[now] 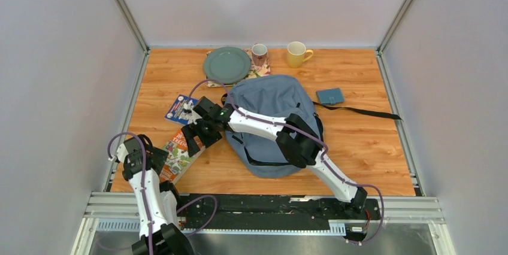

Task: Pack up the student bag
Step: Pick up the book from the center of the board.

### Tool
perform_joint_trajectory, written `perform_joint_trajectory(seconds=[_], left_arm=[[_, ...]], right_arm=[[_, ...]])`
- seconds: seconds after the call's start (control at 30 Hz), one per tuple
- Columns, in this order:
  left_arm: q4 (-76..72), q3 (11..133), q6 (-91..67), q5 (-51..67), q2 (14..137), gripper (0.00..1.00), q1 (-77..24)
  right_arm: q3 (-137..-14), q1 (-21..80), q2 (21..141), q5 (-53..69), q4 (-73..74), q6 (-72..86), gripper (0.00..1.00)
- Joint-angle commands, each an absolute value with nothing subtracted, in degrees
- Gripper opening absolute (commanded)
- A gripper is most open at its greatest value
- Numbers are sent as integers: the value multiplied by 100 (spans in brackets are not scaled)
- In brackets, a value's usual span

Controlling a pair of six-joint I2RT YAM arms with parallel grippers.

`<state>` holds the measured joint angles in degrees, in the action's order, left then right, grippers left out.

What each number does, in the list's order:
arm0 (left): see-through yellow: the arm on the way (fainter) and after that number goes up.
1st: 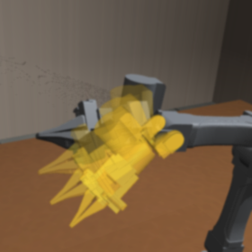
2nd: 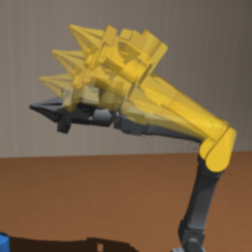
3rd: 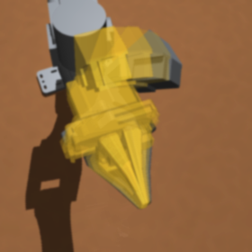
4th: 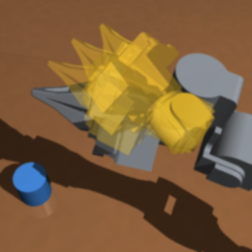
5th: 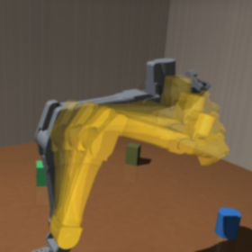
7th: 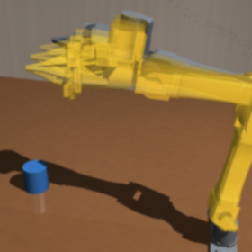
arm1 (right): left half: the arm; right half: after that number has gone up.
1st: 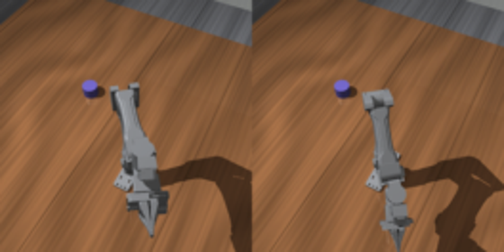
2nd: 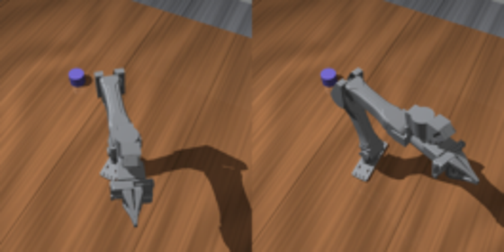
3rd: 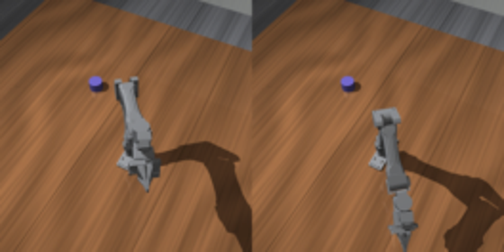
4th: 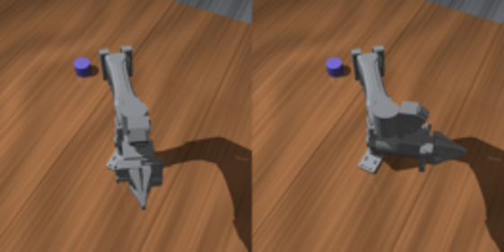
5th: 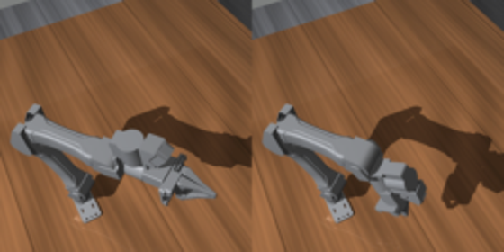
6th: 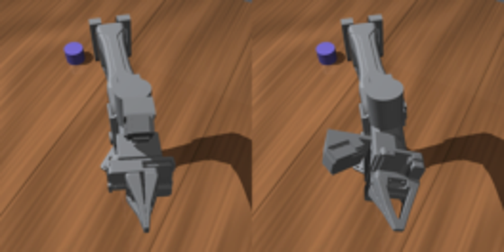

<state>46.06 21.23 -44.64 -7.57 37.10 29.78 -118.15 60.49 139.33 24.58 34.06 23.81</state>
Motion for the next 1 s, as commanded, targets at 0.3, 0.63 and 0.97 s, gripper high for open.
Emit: perform_joint_trajectory(seconds=[0.3, 0.63, 0.97], left_arm=[[3490, 1239, -4588, 1255, 3473, 63, 3023], [3752, 1326, -4491, 1573, 2936, 34, 3024], [4509, 2416, -4115, 1266, 2760, 59, 3023]], right_arm=[[-11637, 6108, 13834, 3189, 2831, 2487, 63], [-11461, 6091, 13562, 3138, 2470, 2742, 4], [-10847, 6082, 12824, 2707, 2127, 2847, 0]])
